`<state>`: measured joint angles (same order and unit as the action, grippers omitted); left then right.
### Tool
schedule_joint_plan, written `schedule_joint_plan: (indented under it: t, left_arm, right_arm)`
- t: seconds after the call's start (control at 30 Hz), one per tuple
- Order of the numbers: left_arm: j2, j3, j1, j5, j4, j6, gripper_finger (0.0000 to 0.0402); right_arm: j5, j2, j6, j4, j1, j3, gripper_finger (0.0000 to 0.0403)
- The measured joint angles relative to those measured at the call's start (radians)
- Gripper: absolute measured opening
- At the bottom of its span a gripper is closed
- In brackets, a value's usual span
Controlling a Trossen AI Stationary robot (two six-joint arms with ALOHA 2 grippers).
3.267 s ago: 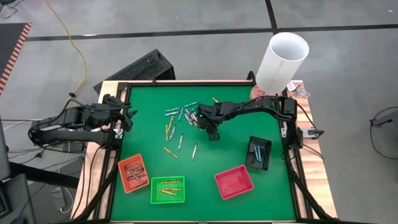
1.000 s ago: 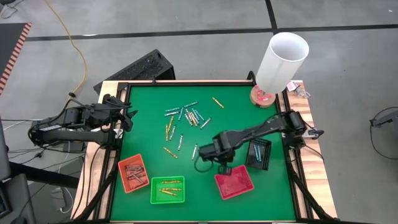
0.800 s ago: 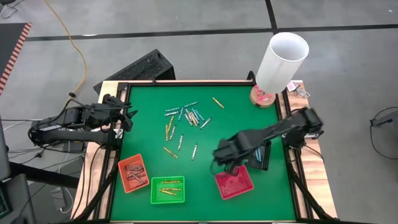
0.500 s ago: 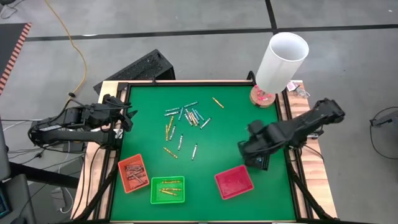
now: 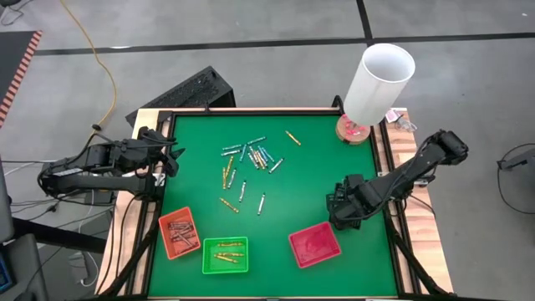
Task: Sort crayons
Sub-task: Put the blue crayon into the black bin
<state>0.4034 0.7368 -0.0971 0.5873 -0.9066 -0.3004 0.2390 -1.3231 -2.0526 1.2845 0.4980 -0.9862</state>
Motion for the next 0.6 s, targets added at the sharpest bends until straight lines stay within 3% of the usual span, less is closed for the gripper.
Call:
schedule_joint_plan:
  t: [0.4,0.6]
  left_arm:
    - [0.0,0.0,0.0,0.0,0.0,0.0,0.0223]
    - [0.0,0.0,0.0,-0.001,-0.001,-0.037,0.0223]
  right_arm:
    - [0.001,0.0,0.042,-0.261,-0.072,0.19,0.0]
    - [0.0,-0.001,0.044,-0.277,-0.089,0.222,0.0005]
